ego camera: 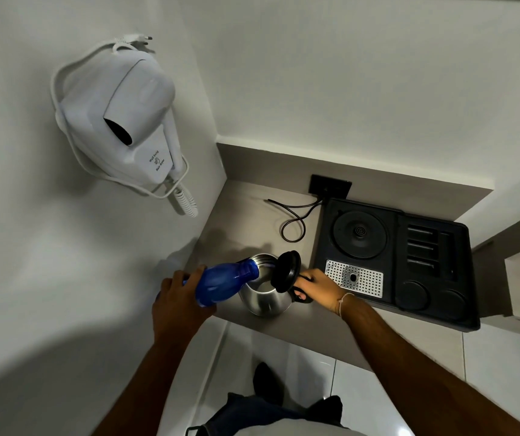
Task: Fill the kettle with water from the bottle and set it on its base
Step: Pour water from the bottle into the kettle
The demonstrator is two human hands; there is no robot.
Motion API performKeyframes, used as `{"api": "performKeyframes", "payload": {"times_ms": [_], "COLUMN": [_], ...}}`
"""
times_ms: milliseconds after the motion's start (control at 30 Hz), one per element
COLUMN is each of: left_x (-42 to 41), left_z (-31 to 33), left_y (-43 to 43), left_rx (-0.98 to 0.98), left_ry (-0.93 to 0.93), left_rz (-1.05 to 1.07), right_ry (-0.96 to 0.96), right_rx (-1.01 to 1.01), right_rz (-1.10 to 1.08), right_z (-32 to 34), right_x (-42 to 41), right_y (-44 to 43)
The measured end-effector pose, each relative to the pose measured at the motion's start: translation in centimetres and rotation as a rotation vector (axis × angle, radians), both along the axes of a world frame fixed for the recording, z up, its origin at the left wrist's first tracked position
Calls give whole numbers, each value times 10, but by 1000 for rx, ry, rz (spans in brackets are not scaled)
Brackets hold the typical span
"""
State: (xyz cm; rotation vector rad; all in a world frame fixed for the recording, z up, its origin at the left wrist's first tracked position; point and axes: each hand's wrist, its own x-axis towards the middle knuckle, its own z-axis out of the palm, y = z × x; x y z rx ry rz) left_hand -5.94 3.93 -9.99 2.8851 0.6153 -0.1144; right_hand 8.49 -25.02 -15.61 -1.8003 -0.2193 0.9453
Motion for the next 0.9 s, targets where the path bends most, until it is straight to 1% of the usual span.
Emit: {"api": "performKeyframes", "payload": {"times_ms": [333,600,900], "left_x": [2,2,5], "left_z": [9,8,13], "left_y": [-1,2,2], "left_rx": [41,123,143], "left_ry": [18,-17,-23], "left_rz": [-11,-58,-64], "right_ry": [-5,15,-3], "right_rx": [4,8,23], "right_rz": [-4,-4,-20], "right_z": [0,4,4], "right_x": [0,-1,-3], "right_y": [0,1,2]}}
